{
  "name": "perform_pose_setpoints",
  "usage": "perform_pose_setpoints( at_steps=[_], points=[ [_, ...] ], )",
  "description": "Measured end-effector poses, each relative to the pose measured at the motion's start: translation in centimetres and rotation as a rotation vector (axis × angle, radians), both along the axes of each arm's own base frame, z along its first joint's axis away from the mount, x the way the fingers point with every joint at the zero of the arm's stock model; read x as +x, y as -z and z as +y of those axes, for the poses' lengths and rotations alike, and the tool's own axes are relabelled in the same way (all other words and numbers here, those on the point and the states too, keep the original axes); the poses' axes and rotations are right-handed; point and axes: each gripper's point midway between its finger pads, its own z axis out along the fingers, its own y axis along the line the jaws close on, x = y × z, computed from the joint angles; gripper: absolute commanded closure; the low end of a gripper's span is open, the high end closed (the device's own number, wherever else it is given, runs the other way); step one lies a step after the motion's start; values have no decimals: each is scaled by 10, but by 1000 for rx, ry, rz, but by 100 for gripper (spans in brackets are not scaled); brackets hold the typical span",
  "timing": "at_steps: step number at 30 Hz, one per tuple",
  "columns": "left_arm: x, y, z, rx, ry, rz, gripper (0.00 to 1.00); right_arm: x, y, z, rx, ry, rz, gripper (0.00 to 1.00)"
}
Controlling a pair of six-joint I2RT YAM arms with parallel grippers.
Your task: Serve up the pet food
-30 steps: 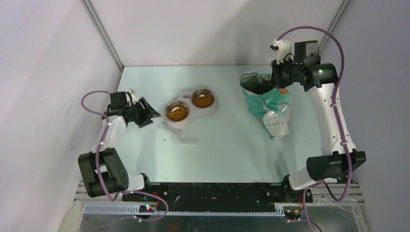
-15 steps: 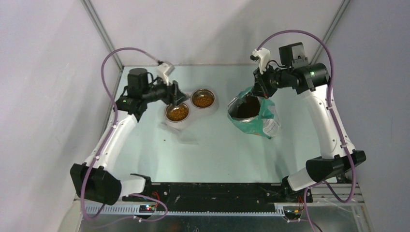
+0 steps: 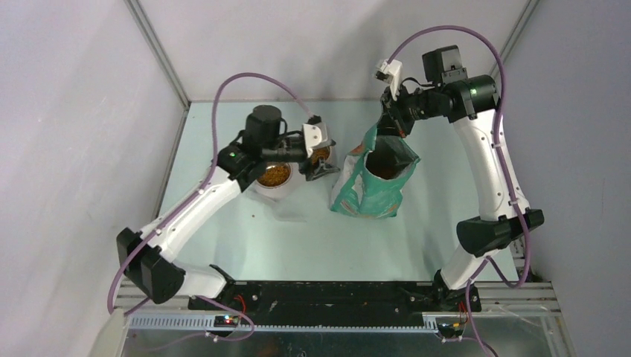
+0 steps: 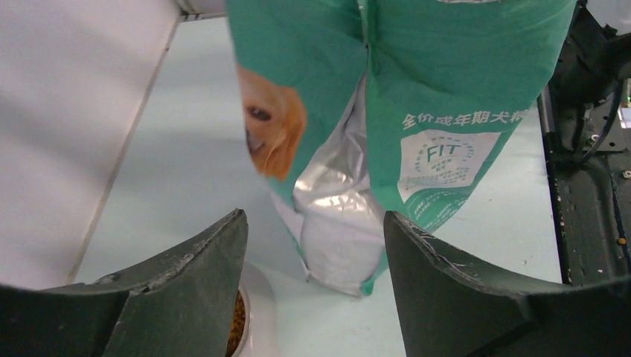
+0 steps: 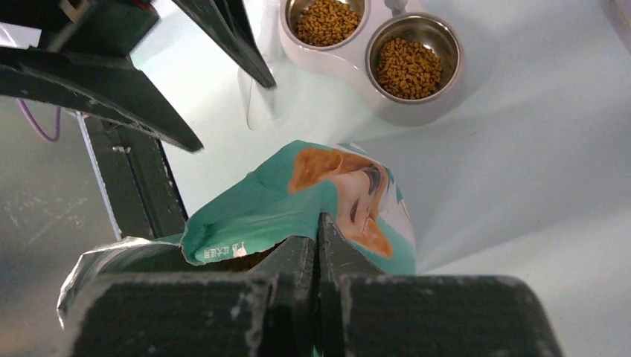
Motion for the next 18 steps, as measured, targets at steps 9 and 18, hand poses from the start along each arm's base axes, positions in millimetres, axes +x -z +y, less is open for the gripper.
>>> perform_pose_setpoints(
  at_steps=[9,18],
  points=[
    [-1,21,-53,-21,95,25,22,22,4,0,-20,-56,-85,100],
    [16,-11,-71,-172,-12,56,36,48,7,0,-46,12,-131,100]
  ],
)
